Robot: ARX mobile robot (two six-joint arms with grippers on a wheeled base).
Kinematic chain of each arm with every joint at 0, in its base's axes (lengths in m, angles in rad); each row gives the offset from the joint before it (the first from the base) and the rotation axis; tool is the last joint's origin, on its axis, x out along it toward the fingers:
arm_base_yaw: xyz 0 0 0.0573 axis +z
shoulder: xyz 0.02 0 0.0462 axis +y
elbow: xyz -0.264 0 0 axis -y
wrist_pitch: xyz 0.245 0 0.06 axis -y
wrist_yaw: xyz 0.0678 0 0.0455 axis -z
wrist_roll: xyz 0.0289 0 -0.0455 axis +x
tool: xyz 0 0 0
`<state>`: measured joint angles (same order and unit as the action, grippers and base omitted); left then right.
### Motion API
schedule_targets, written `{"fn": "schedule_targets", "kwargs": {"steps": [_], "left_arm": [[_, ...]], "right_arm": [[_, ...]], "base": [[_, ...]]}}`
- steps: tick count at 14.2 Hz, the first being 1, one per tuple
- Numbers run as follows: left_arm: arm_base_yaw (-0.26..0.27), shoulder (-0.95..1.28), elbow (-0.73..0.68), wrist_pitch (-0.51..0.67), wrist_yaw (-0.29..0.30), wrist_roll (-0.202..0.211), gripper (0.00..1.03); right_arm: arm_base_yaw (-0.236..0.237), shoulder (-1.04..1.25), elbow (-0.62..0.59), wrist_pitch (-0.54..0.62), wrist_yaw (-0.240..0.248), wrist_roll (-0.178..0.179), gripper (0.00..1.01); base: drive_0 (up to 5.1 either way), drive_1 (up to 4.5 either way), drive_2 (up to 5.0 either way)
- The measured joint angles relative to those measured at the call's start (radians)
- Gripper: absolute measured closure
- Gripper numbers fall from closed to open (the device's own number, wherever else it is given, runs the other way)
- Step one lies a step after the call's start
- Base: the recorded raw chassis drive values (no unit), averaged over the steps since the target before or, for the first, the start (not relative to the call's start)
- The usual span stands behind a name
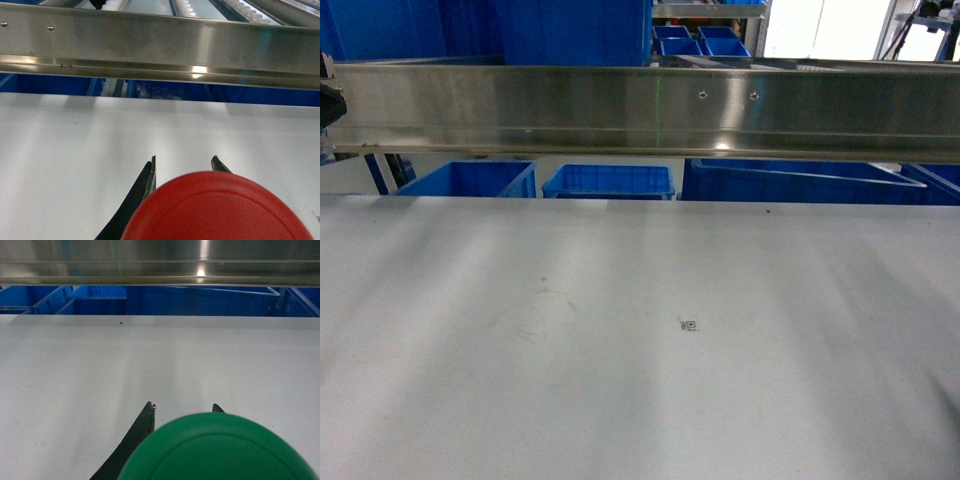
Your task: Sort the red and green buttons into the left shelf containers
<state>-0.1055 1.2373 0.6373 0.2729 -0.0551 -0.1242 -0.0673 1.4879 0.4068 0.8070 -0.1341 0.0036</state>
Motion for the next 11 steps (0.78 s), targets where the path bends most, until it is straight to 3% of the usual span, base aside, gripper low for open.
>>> {"fn": "schedule_targets", "kwargs": {"steps": [11], "left_arm": [[0.003,0.0,0.0,0.003,-0.002,0.0,0.76]], "right_arm": [[0.001,0.0,0.0,-0.003,-0.002,0.0,0.75]], "base": [[-4.9,2.4,2.6]]}}
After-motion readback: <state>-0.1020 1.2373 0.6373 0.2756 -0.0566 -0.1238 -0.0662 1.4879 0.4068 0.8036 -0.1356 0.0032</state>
